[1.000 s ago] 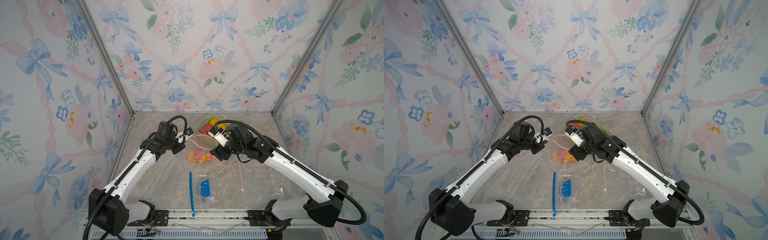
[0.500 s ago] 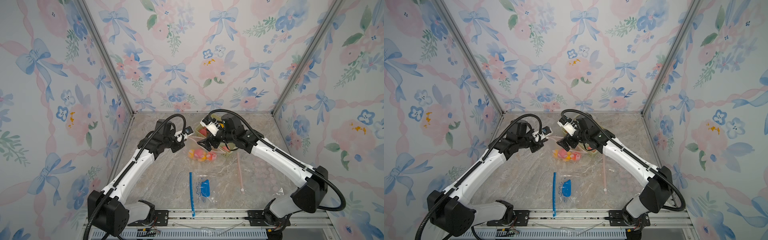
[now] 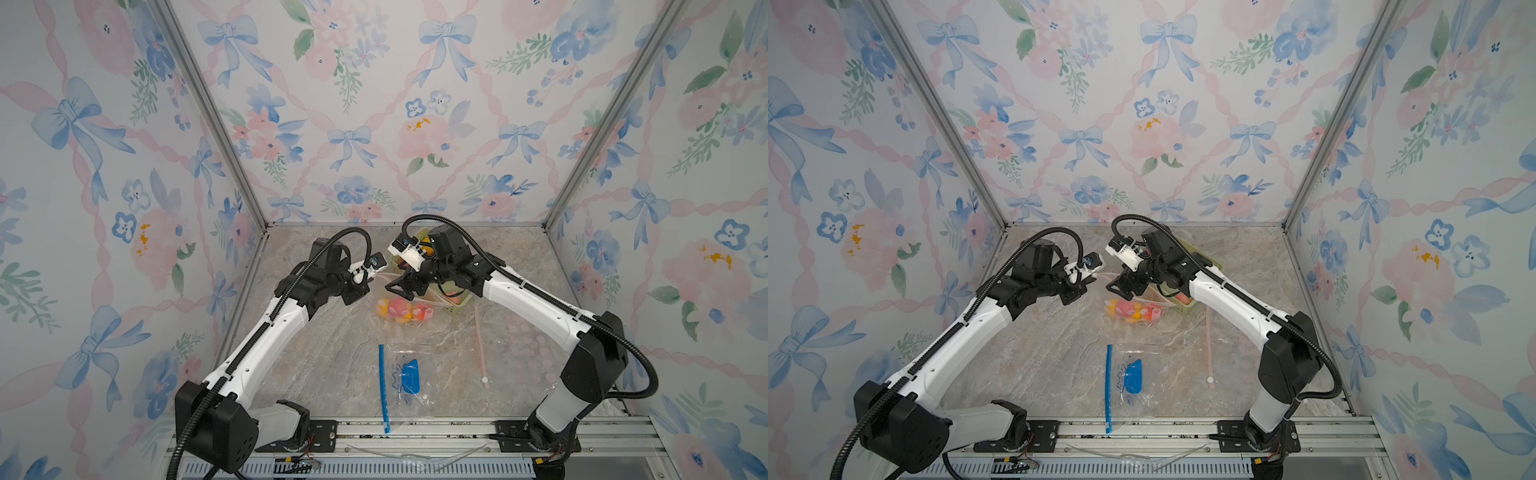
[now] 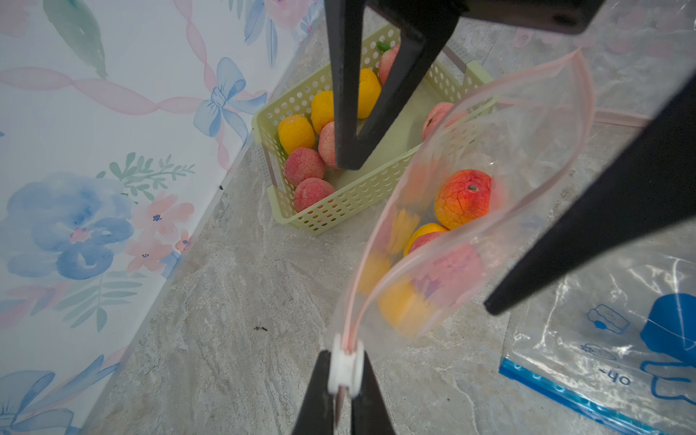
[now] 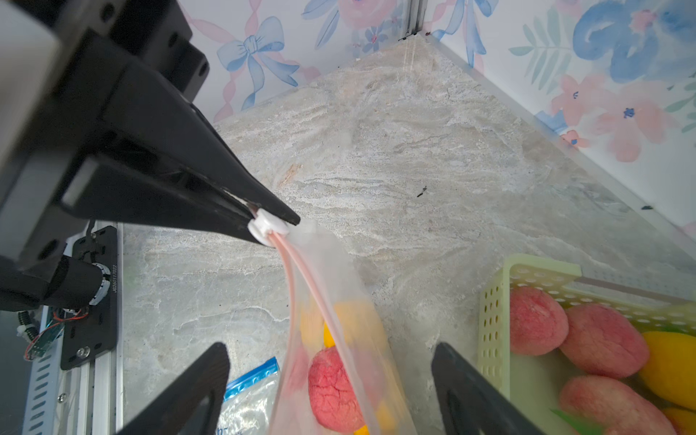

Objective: Place the peach in a zip-top bag and seal the zipper
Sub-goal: Adjust the zipper food storage bag at the center of the board, then pick up the zipper food storage bag at the center of the board.

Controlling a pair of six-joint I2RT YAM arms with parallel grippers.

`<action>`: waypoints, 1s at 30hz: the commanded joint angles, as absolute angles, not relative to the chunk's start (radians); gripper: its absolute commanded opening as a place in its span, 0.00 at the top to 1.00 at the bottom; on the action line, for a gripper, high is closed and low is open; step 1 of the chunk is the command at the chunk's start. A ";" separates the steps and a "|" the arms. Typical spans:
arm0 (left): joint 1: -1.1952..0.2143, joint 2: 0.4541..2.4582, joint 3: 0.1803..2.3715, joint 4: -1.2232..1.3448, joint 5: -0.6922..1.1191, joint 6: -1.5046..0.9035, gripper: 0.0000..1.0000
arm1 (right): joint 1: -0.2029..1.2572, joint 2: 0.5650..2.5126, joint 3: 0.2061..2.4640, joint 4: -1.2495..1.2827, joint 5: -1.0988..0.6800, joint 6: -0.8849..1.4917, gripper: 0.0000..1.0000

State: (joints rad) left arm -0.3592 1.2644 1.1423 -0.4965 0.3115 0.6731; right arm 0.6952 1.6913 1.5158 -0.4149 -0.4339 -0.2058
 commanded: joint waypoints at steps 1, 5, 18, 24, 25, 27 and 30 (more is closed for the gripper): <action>-0.351 1.264 1.178 -0.490 0.339 0.663 1.00 | 0.708 1.706 1.526 -0.448 -0.406 -0.223 0.23; -0.350 1.267 1.181 -0.491 0.329 0.652 1.00 | 0.722 1.712 1.527 -0.470 -0.376 -0.242 0.44; -0.260 1.188 1.184 -0.479 0.304 0.596 0.63 | 0.709 1.698 1.532 -0.493 -0.426 -0.253 1.00; -0.169 1.083 1.042 -0.342 0.509 0.502 0.56 | 0.674 1.678 1.512 -0.455 -0.505 -0.214 1.00; -0.160 1.051 0.989 -0.286 0.543 0.480 0.56 | 0.672 1.674 1.515 -0.457 -0.510 -0.216 1.00; -0.154 0.990 0.888 -0.156 0.585 0.436 0.55 | 0.671 1.670 1.518 -0.464 -0.512 -0.220 1.00; -0.148 0.899 0.709 0.093 0.617 0.342 0.54 | 0.670 1.665 1.519 -0.472 -0.517 -0.225 1.00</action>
